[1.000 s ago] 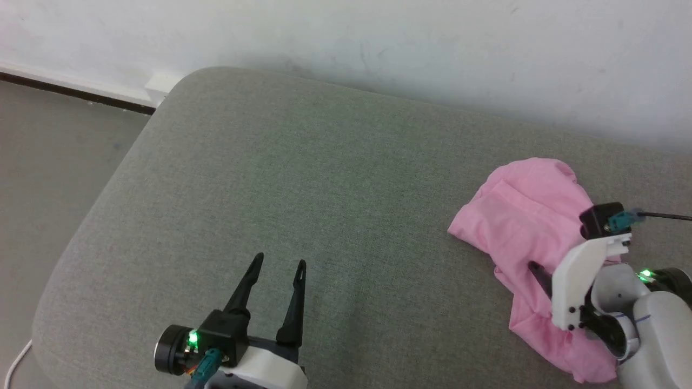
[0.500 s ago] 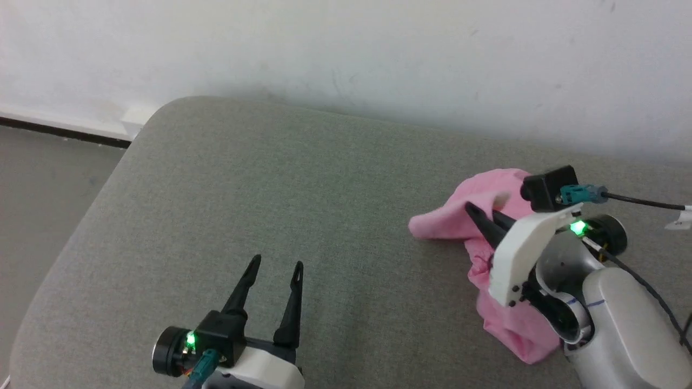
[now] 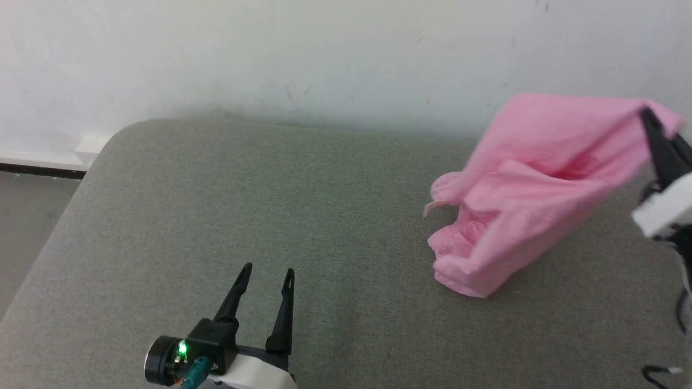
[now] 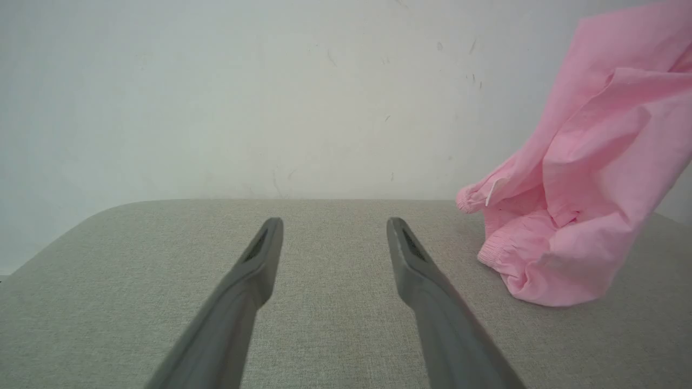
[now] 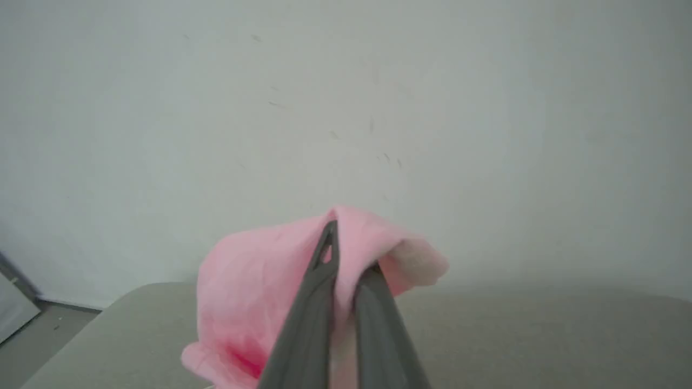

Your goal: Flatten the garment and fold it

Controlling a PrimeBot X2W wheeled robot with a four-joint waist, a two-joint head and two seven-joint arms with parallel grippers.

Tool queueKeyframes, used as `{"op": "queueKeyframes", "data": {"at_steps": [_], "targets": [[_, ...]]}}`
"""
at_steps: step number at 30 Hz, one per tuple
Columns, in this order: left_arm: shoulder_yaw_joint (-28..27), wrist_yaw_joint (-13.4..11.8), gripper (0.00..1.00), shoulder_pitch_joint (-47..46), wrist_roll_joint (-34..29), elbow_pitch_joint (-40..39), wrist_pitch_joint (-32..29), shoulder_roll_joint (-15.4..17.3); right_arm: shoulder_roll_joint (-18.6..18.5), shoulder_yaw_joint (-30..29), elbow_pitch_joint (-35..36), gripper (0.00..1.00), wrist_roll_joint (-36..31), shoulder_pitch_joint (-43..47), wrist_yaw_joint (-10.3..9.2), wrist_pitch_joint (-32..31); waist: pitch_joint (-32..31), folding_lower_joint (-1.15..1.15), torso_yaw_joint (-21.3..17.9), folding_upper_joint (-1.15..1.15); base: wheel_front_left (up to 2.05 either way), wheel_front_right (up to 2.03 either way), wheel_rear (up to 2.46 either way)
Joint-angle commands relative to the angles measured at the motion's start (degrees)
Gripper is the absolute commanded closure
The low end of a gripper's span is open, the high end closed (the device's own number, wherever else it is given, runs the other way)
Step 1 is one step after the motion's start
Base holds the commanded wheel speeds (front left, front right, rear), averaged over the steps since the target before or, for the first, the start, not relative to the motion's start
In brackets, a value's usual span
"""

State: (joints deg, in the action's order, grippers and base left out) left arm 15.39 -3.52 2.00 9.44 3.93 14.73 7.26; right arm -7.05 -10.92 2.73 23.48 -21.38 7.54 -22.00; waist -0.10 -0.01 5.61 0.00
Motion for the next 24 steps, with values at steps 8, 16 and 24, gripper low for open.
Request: {"op": "queueKeyframes", "data": {"at_steps": [8,16,24], "targets": [[0.2,1.5,0.00,-1.2,-1.3,0.6,0.3,-1.0,0.5,-25.3,-15.5,1.00,-14.0,7.3,-0.05,0.3,2.5,0.01,-2.2,0.00,0.00,0.00,0.00],[0.0,2.2,0.00,-1.6,-1.9,1.8,0.3,-1.3,1.4,-23.9,-24.9,0.00,-17.8,6.6,-0.05,7.3,2.4,0.01,-3.9,0.00,0.00,0.00,0.00],[0.8,3.9,0.00,-1.6,-1.4,2.4,0.3,-2.1,-0.4,-5.6,-16.6,0.00,-14.8,11.6,-0.05,18.2,0.2,0.01,-6.2,0.00,0.00,0.00,0.00]]}}
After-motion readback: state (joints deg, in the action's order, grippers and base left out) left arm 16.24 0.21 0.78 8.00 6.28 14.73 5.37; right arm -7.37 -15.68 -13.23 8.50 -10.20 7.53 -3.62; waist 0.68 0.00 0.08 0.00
